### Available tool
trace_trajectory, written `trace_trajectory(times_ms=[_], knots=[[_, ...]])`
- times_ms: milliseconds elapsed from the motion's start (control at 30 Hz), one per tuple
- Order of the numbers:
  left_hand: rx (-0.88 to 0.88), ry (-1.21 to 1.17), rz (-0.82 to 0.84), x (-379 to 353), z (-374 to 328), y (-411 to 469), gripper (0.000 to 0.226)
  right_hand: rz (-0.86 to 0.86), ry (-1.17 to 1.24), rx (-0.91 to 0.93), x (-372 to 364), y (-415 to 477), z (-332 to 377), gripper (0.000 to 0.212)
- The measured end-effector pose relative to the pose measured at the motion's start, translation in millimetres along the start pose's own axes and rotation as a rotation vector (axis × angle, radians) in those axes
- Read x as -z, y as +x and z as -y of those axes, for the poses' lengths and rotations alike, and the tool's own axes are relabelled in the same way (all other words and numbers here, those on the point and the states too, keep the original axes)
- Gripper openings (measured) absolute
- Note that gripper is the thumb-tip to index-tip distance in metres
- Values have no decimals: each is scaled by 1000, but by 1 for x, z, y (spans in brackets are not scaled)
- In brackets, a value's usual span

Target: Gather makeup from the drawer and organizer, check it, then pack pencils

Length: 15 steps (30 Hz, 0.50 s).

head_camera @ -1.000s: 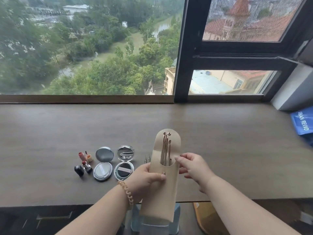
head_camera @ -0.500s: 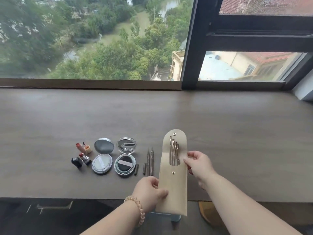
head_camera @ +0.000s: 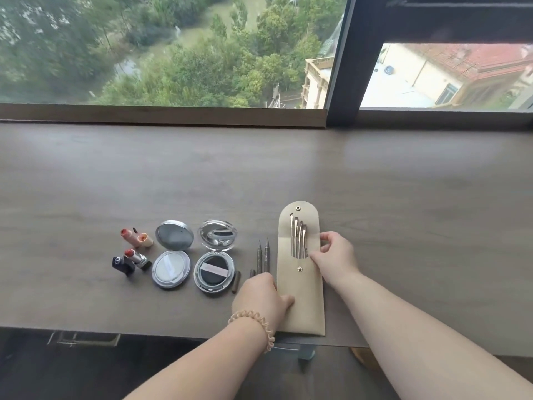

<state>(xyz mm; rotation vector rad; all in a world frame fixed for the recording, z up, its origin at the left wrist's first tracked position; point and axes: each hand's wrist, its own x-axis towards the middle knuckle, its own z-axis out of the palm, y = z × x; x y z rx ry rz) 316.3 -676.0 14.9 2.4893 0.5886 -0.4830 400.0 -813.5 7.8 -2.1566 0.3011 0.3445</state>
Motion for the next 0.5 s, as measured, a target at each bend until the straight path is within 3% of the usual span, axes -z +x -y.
trace_trajectory(times_ms=[100,267,500], knots=[[0,71,2,0,-1,2,34,-45,-132,58,-5,-1,0,16],[-37,142,-19,2,-2,1,35,-104,-318,132,-10,-7,-7,35],[-67,78,-54,6,-4,-11,24,-141,-207,184,-1,-24,-12,25]])
